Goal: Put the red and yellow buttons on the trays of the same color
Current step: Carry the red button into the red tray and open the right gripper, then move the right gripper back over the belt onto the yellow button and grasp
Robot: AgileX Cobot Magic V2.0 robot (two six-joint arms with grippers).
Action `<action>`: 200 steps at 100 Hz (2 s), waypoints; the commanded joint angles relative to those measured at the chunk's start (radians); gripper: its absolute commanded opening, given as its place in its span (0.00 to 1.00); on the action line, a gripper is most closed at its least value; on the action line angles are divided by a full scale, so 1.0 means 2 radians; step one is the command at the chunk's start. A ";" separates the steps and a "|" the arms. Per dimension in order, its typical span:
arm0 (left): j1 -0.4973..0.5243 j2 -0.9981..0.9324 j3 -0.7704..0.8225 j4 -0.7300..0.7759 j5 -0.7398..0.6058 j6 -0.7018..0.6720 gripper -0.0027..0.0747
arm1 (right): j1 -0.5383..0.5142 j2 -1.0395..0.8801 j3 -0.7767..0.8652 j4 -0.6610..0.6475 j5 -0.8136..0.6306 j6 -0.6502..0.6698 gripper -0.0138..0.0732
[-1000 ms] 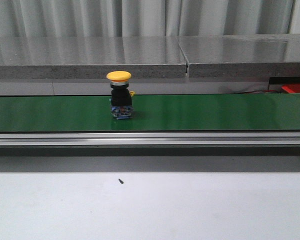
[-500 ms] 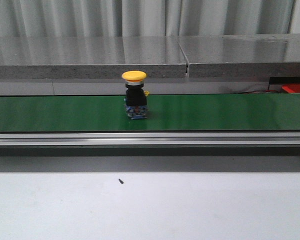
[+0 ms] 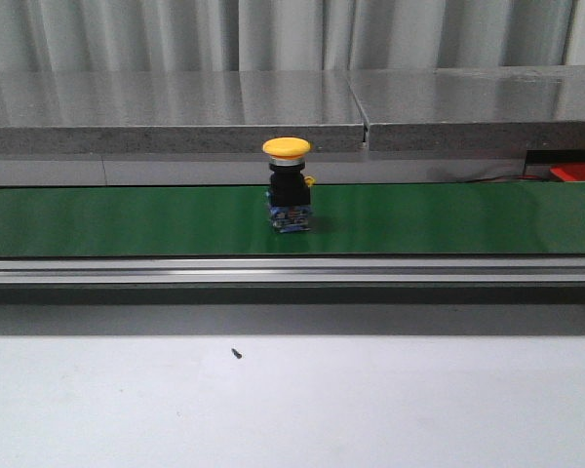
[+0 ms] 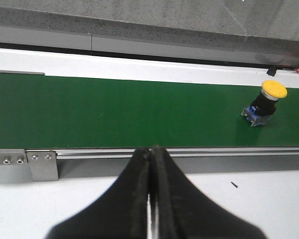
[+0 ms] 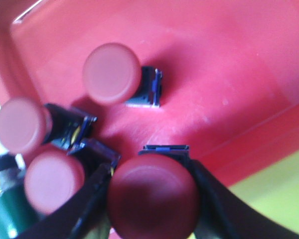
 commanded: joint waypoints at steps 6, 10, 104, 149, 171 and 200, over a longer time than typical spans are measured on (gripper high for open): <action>0.001 0.003 -0.013 -0.005 -0.035 -0.004 0.01 | -0.003 -0.007 -0.018 0.025 -0.043 -0.001 0.40; 0.001 0.003 -0.013 -0.005 -0.035 -0.004 0.01 | -0.003 -0.004 -0.018 0.030 -0.049 -0.001 0.40; 0.001 0.003 -0.013 -0.005 -0.035 -0.004 0.01 | 0.008 -0.028 -0.019 0.049 -0.048 -0.053 0.75; 0.001 0.003 -0.013 -0.005 -0.035 -0.004 0.01 | 0.042 -0.232 0.128 0.043 -0.102 -0.075 0.75; 0.001 0.003 -0.013 -0.005 -0.035 -0.004 0.01 | 0.085 -0.307 0.152 0.044 -0.061 -0.076 0.75; 0.001 0.003 -0.013 -0.005 -0.035 -0.004 0.01 | 0.168 -0.326 0.152 0.044 0.008 -0.085 0.75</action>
